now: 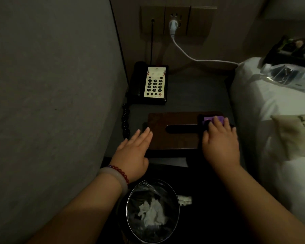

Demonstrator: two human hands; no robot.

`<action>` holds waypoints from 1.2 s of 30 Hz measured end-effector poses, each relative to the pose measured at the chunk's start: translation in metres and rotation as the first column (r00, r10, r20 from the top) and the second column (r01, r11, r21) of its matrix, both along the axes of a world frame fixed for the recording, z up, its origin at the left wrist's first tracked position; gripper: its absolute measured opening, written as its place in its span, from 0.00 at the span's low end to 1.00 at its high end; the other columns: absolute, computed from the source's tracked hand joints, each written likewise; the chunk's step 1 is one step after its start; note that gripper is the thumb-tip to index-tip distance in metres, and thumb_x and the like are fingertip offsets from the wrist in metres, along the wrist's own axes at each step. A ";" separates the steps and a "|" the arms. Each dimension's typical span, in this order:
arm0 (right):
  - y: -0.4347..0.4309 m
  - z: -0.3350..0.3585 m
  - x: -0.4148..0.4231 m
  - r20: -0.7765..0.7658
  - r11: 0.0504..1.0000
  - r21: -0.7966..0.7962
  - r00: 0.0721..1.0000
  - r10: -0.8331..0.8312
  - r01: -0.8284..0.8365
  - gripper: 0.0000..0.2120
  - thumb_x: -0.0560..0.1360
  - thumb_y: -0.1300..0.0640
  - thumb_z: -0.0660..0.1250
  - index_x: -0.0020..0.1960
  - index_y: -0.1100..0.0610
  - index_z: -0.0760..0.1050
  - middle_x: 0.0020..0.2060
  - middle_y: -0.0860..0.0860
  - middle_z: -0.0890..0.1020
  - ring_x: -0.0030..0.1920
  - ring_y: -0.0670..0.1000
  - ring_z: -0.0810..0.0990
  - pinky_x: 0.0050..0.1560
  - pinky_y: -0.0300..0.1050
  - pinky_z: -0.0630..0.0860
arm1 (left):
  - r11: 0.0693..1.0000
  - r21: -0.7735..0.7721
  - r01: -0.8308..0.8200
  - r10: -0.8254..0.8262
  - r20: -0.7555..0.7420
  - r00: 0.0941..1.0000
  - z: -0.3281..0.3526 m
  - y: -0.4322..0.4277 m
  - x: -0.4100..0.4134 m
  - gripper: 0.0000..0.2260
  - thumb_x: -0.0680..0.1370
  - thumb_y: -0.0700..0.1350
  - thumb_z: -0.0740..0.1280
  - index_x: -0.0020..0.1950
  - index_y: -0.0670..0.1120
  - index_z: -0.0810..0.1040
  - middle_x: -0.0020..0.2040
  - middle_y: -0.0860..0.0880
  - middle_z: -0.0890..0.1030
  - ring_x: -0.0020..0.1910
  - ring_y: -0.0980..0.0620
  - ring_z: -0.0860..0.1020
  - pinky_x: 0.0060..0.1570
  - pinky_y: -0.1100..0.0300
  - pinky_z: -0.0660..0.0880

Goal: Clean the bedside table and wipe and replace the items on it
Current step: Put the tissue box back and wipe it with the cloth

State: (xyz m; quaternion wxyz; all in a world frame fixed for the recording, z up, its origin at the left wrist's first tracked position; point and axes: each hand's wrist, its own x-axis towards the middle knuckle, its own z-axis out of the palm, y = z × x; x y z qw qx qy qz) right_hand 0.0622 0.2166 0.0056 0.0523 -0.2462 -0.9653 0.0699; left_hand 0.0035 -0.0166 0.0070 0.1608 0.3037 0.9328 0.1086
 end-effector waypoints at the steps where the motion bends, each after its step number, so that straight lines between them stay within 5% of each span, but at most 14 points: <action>1: -0.005 0.002 -0.006 0.037 1.000 -0.016 0.999 -0.018 0.019 0.22 0.79 0.51 0.53 0.70 0.56 0.68 0.73 0.55 0.64 0.75 0.60 0.56 0.73 0.58 0.51 | 1.000 0.003 -0.002 0.002 0.008 1.000 0.000 0.001 0.001 0.34 0.78 0.42 0.57 0.78 0.53 0.41 0.72 0.62 0.35 0.76 0.58 0.40 0.74 0.55 0.42; 6: -0.056 0.009 -0.061 0.077 0.862 -0.071 0.859 0.507 -0.502 0.23 0.81 0.48 0.50 0.75 0.44 0.54 0.77 0.46 0.54 0.76 0.55 0.45 0.73 0.56 0.41 | 0.999 -0.039 -0.018 0.017 -0.012 1.000 0.003 0.003 0.001 0.35 0.77 0.40 0.58 0.78 0.53 0.42 0.77 0.58 0.40 0.76 0.56 0.40 0.73 0.54 0.44; 9: -0.058 0.016 -0.080 0.168 0.766 -0.102 0.748 0.642 -0.634 0.22 0.81 0.47 0.49 0.75 0.42 0.54 0.77 0.44 0.52 0.76 0.52 0.43 0.73 0.54 0.40 | 0.997 -0.071 -0.014 0.012 -0.030 0.999 0.006 0.003 0.000 0.34 0.77 0.41 0.58 0.78 0.53 0.42 0.78 0.57 0.41 0.76 0.55 0.40 0.74 0.53 0.45; 11: -0.037 0.017 -0.078 0.211 0.804 -0.076 0.778 0.591 -0.590 0.23 0.81 0.48 0.50 0.76 0.43 0.53 0.77 0.45 0.52 0.76 0.52 0.45 0.74 0.55 0.43 | 0.997 -0.075 -0.021 0.018 -0.032 0.999 0.007 0.003 0.001 0.34 0.77 0.42 0.58 0.78 0.53 0.42 0.78 0.58 0.40 0.76 0.56 0.40 0.74 0.52 0.44; 14: 0.014 0.012 -0.052 0.194 0.949 -0.005 0.931 0.310 -0.315 0.23 0.81 0.50 0.51 0.76 0.46 0.55 0.77 0.48 0.54 0.76 0.55 0.49 0.74 0.56 0.49 | 0.998 -0.058 -0.036 0.035 -0.018 0.999 0.005 0.005 0.003 0.34 0.78 0.42 0.58 0.78 0.54 0.42 0.77 0.59 0.39 0.76 0.56 0.39 0.74 0.52 0.44; 17: 0.035 0.011 -0.024 0.212 0.995 -0.018 0.972 0.101 -0.100 0.24 0.80 0.50 0.51 0.76 0.47 0.56 0.77 0.48 0.53 0.76 0.58 0.49 0.73 0.57 0.49 | 0.998 -0.047 -0.043 0.043 -0.006 0.999 0.003 0.007 0.004 0.34 0.78 0.42 0.59 0.78 0.53 0.41 0.77 0.59 0.38 0.76 0.57 0.40 0.74 0.52 0.44; 20: 0.007 0.009 -0.027 0.178 0.961 -0.001 0.945 0.274 -0.278 0.25 0.80 0.49 0.52 0.76 0.43 0.53 0.77 0.46 0.52 0.76 0.58 0.46 0.74 0.58 0.46 | 0.998 -0.039 -0.048 0.048 0.004 0.999 0.003 0.008 0.005 0.34 0.78 0.42 0.59 0.78 0.53 0.42 0.77 0.58 0.38 0.76 0.57 0.40 0.73 0.53 0.44; 25: -0.049 0.014 -0.063 0.172 0.792 -0.110 0.774 0.610 -0.600 0.24 0.81 0.49 0.50 0.76 0.41 0.50 0.76 0.43 0.50 0.76 0.54 0.42 0.74 0.56 0.40 | 0.996 -0.074 -0.056 0.056 -0.005 0.998 0.007 0.009 0.005 0.34 0.77 0.42 0.58 0.78 0.52 0.44 0.78 0.57 0.39 0.76 0.55 0.41 0.74 0.52 0.46; 28: -0.035 0.016 -0.067 0.200 0.798 -0.121 0.773 0.602 -0.590 0.23 0.81 0.49 0.50 0.75 0.41 0.52 0.76 0.43 0.52 0.76 0.52 0.44 0.74 0.54 0.42 | 0.996 -0.072 -0.052 0.052 -0.001 0.999 0.007 0.008 0.004 0.34 0.77 0.42 0.58 0.78 0.53 0.43 0.77 0.58 0.39 0.76 0.55 0.41 0.74 0.51 0.46; 33: -0.001 0.017 -0.050 0.181 0.959 -0.076 0.942 0.282 -0.272 0.23 0.81 0.49 0.50 0.75 0.44 0.54 0.76 0.44 0.55 0.76 0.53 0.46 0.74 0.55 0.44 | 0.997 -0.044 -0.060 0.061 0.011 0.998 0.003 0.010 0.006 0.34 0.78 0.42 0.58 0.78 0.53 0.41 0.77 0.58 0.38 0.76 0.56 0.40 0.74 0.52 0.44; 36: -0.033 0.014 -0.048 0.165 0.881 -0.104 0.865 0.473 -0.462 0.24 0.81 0.49 0.51 0.76 0.42 0.51 0.76 0.43 0.52 0.76 0.54 0.42 0.73 0.57 0.41 | 0.996 -0.048 -0.074 0.075 0.009 0.997 0.003 0.012 0.008 0.34 0.77 0.42 0.59 0.78 0.52 0.43 0.77 0.57 0.39 0.76 0.56 0.41 0.74 0.52 0.46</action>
